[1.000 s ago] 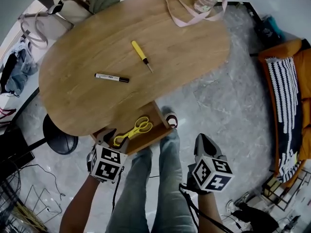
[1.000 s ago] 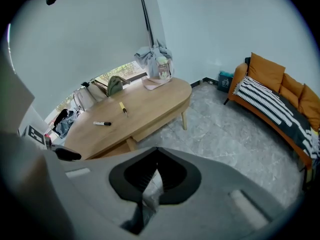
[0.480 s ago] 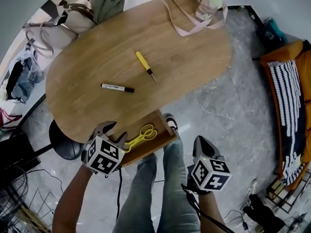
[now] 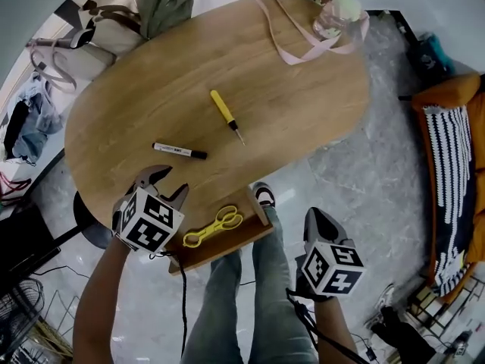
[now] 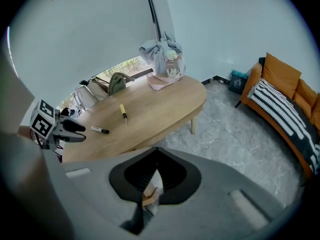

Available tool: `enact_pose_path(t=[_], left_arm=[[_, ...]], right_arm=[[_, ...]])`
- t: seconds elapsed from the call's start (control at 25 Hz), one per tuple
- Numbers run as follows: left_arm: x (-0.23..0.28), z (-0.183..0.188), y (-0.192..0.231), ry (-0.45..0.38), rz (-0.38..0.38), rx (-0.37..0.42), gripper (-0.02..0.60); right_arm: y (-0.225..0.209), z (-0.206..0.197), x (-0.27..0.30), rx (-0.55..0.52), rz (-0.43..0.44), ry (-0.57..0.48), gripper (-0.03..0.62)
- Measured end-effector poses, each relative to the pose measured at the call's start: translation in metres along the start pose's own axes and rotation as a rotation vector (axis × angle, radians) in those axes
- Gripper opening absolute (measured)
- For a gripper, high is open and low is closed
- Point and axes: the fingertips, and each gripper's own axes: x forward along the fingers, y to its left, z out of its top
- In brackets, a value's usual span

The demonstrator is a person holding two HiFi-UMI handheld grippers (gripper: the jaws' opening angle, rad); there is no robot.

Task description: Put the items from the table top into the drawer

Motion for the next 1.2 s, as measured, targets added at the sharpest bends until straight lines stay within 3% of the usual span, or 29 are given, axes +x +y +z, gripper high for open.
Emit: enact_pose_path(t=[0.32, 0.76, 1.04, 1.2], left_arm=[[0.033, 0.01, 0.024, 0.057, -0.069, 0.126, 0.196], [0.06, 0.004, 0.045, 0.166, -0.119, 0.441, 0.196], [0.071, -0.002, 0.043, 0.221, -0.166, 0.527, 0.196], [0.073, -0.003, 0.041, 0.236, -0.192, 0.527, 0.183]], right_arm=[[-0.008, 0.031, 0.031, -0.035, 0.0, 0.041, 0.005], [-0.001, 0.053, 0.058, -0.06, 0.019, 0.075, 0.005], [0.004, 0.053, 0.069, -0.052, 0.026, 0.083, 0.006], [0.006, 0.051, 0.071, -0.045, 0.029, 0.088, 0.006]])
